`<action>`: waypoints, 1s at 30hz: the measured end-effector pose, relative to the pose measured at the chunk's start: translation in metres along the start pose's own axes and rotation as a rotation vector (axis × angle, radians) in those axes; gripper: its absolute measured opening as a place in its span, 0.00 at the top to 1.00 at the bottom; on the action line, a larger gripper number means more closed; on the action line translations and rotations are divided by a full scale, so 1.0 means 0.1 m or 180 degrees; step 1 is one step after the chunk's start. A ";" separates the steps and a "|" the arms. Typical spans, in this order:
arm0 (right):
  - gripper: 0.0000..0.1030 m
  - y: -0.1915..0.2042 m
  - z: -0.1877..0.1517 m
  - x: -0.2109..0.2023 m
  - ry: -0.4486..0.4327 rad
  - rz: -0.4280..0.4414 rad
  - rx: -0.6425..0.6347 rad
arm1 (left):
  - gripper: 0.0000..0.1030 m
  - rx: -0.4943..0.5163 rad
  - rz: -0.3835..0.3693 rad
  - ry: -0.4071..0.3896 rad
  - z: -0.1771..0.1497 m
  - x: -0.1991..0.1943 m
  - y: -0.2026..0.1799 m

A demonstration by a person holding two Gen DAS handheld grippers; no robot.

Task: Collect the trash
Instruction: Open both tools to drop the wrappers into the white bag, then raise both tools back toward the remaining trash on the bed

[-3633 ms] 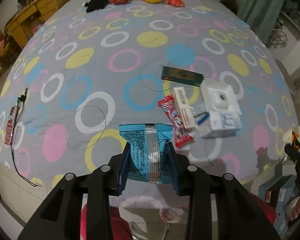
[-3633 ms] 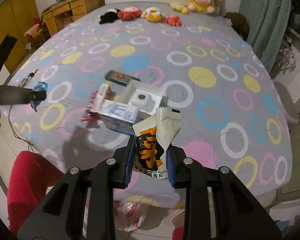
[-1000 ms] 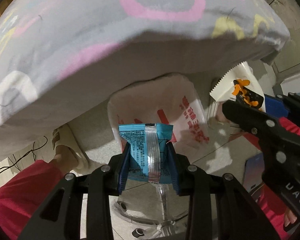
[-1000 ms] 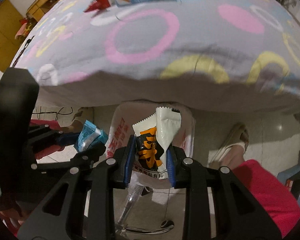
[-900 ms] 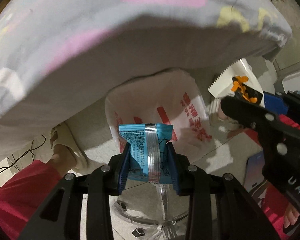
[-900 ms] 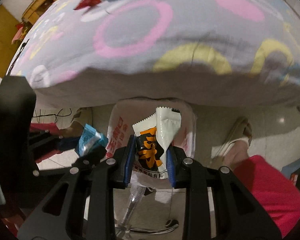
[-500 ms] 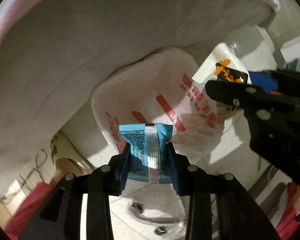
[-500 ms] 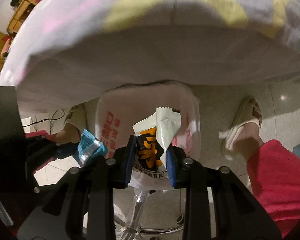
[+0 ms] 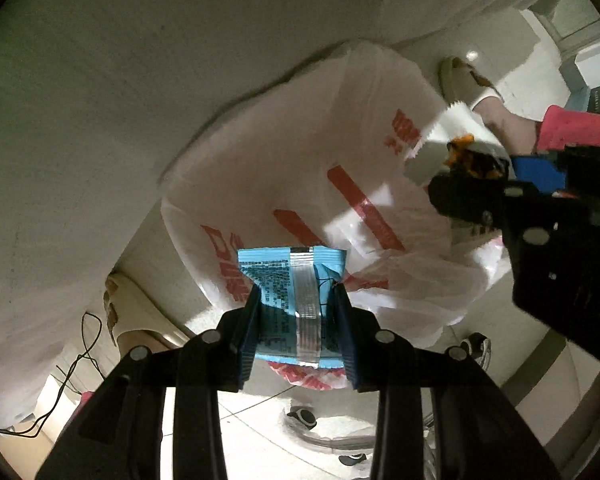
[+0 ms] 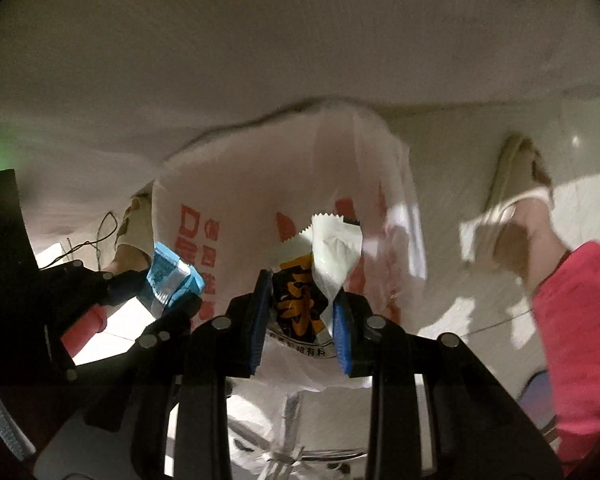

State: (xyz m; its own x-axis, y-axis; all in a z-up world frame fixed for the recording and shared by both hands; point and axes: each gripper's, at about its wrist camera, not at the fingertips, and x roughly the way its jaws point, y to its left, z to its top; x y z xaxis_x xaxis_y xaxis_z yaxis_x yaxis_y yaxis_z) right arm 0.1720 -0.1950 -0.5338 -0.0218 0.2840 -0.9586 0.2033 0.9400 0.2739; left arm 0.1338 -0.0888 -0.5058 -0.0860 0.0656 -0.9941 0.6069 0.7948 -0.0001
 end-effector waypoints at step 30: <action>0.46 -0.12 0.15 0.36 0.0188 -0.0038 0.0161 | 0.41 -0.0346 -0.0293 0.0295 0.12 0.33 0.21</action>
State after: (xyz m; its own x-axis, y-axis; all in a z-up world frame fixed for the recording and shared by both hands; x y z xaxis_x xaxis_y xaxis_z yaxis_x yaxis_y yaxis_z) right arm 0.1834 -0.1992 -0.5725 -0.0819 0.2849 -0.9550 0.2517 0.9331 0.2568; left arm 0.1531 -0.0776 -0.5399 -0.2128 0.0408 -0.9762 0.5045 0.8602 -0.0740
